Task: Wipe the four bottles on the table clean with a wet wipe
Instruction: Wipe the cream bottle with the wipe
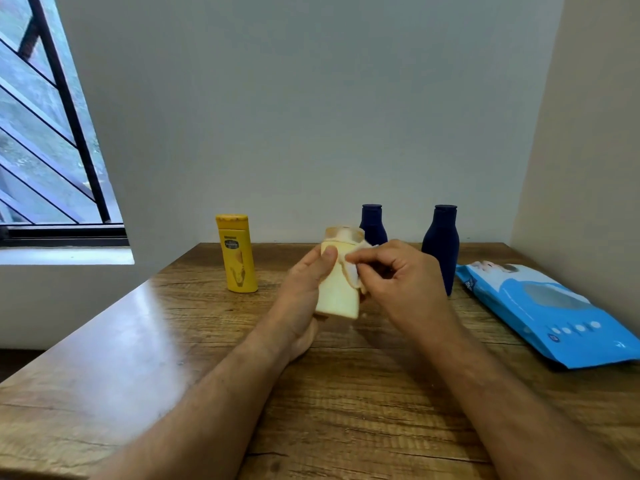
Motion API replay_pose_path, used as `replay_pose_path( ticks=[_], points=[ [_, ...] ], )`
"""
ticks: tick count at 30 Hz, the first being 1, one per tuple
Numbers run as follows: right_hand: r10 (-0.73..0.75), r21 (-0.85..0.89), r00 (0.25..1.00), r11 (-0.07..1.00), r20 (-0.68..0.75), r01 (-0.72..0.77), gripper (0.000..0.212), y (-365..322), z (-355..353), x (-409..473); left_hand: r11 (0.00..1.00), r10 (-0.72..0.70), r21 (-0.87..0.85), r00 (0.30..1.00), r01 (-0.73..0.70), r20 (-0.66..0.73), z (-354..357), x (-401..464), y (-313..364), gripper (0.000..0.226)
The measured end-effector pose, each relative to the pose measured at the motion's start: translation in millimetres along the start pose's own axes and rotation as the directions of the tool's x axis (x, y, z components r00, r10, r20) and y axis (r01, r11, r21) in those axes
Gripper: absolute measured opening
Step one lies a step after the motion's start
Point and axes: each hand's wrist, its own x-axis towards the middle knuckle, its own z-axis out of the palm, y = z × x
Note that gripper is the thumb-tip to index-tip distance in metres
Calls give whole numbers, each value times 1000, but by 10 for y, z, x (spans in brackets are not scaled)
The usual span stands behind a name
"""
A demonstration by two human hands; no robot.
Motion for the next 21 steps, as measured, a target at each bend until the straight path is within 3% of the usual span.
replay_pose_path(
  ticks=[4, 8, 10, 12, 14, 18, 21],
  points=[
    [-5, -73, 994, 997, -106, -3, 27, 22, -15, 32, 997, -56, -51, 998, 58, 22, 49, -10, -34, 42],
    [-53, -108, 990, 992, 132, 68, 20, 22, 33, -14, 973, -36, -229, 999, 40, 22, 27, 4, 0, 36],
    [-89, -173, 963, 976, 253, 136, 19, 2, 66, -40, 956, -65, -288, 998, 57, -15, -32, 38, 12, 44],
    [-100, -198, 955, 967, 280, 159, 19, -6, 78, -40, 957, -91, -277, 996, 82, -19, -55, 45, 14, 53],
    [-88, -188, 976, 974, 200, 126, 20, -2, 69, -30, 980, -87, -179, 996, 92, 35, -28, 13, -11, 49],
    [-26, -119, 995, 993, -102, 13, 23, -3, -1, 4, 994, -110, -2, 988, 111, 111, 43, -29, -80, 41],
    [-53, -129, 996, 991, -74, 43, 22, -15, -12, -7, 993, -116, -15, 987, 118, 112, 39, -35, -75, 41]
  ],
)
